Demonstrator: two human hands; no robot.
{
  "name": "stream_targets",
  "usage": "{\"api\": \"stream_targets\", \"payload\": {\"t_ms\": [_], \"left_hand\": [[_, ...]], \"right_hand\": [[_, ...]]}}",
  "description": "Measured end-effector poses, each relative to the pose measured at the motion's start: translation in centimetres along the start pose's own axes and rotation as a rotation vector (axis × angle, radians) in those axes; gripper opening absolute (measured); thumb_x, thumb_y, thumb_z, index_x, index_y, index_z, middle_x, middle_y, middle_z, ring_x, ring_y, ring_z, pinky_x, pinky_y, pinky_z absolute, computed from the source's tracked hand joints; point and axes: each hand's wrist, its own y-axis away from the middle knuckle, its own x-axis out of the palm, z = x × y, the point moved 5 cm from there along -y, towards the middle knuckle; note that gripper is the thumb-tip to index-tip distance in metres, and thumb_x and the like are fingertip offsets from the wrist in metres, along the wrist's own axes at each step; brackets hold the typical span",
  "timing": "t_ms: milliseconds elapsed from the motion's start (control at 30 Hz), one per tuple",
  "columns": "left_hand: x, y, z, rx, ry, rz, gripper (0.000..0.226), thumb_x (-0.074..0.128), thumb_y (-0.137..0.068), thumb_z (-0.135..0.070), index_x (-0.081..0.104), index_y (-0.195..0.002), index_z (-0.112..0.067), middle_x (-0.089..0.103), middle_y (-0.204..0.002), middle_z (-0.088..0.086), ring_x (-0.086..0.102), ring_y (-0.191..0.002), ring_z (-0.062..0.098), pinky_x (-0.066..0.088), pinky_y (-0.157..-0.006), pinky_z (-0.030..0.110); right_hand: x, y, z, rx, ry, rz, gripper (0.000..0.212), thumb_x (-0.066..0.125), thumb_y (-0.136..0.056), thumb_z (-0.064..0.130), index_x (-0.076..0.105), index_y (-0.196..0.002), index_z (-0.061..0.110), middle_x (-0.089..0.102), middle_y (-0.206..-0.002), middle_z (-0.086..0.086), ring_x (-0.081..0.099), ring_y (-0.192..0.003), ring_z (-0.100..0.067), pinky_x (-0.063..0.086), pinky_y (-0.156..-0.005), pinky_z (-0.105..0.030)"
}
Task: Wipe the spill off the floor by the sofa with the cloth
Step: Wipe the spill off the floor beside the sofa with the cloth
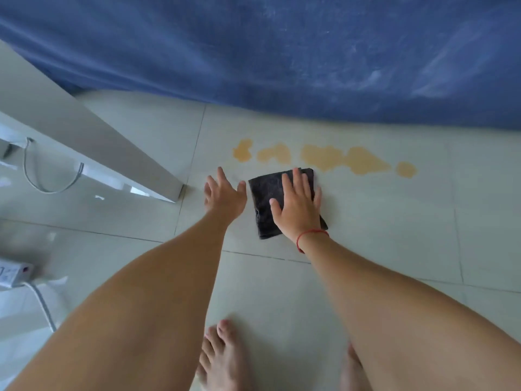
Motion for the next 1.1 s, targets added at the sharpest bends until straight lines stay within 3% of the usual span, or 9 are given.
{"api": "stream_targets", "payload": {"t_ms": [100, 267, 500, 767, 1000, 1100], "left_hand": [[0.2, -2.9, 1.4, 0.059, -0.13, -0.056, 0.072, 0.034, -0.097, -0.047, 0.001, -0.155, -0.019, -0.006, -0.162, 0.012, -0.007, -0.15, 0.026, 0.005, -0.12, 0.045], [1.8, -5.0, 2.9, 0.096, -0.239, 0.005, 0.072, 0.025, -0.097, -0.053, -0.01, -0.154, -0.026, -0.022, -0.16, 0.005, -0.018, -0.149, 0.024, -0.007, -0.12, 0.044], [1.8, -5.7, 3.5, 0.103, -0.261, 0.136, 0.071, 0.021, -0.098, -0.053, -0.02, -0.151, -0.029, -0.033, -0.156, 0.003, -0.029, -0.145, 0.023, -0.014, -0.118, 0.043], [1.5, -5.7, 3.3, 0.094, -0.256, 0.193, 0.069, 0.02, -0.098, -0.051, -0.023, -0.149, -0.031, -0.036, -0.154, 0.002, -0.032, -0.143, 0.023, -0.017, -0.116, 0.043], [0.8, -5.2, 2.9, 0.092, -0.231, 0.224, 0.069, 0.019, -0.099, -0.05, -0.025, -0.148, -0.032, -0.038, -0.154, 0.001, -0.034, -0.143, 0.023, -0.018, -0.116, 0.043], [0.6, -5.0, 2.9, 0.088, -0.233, 0.236, 0.068, 0.019, -0.099, -0.05, -0.025, -0.148, -0.031, -0.038, -0.153, 0.002, -0.034, -0.142, 0.024, -0.018, -0.116, 0.044]], "right_hand": [[1.8, -1.0, 1.1, -0.142, 0.052, -0.022, 0.066, 0.041, -0.095, 0.047, 0.021, -0.151, 0.019, 0.005, -0.162, -0.007, 0.005, -0.149, -0.025, 0.0, -0.119, -0.051], [4.5, -1.4, 0.2, -0.172, 0.129, -0.065, 0.069, 0.035, -0.091, 0.057, 0.025, -0.151, 0.024, 0.015, -0.161, -0.003, 0.011, -0.149, -0.025, -0.002, -0.119, -0.05], [3.9, -3.5, -0.4, -0.105, 0.156, -0.174, 0.052, 0.029, -0.096, 0.043, 0.039, -0.144, 0.028, 0.031, -0.156, 0.004, 0.026, -0.146, -0.021, 0.003, -0.116, -0.046], [3.7, -8.4, 1.9, 0.102, 0.112, -0.178, 0.05, 0.024, -0.102, 0.041, 0.021, -0.151, 0.032, 0.012, -0.162, 0.005, 0.004, -0.15, -0.024, -0.005, -0.117, -0.054], [4.7, -4.0, 3.0, -0.132, 0.136, -0.173, 0.049, 0.032, -0.097, 0.04, 0.041, -0.144, 0.028, 0.035, -0.155, 0.003, 0.028, -0.144, -0.025, 0.011, -0.117, -0.05], [4.9, -0.3, 0.6, -0.218, 0.164, -0.084, 0.049, 0.03, -0.097, 0.038, 0.04, -0.145, 0.028, 0.033, -0.155, 0.005, 0.027, -0.145, -0.023, 0.01, -0.118, -0.046]]}}
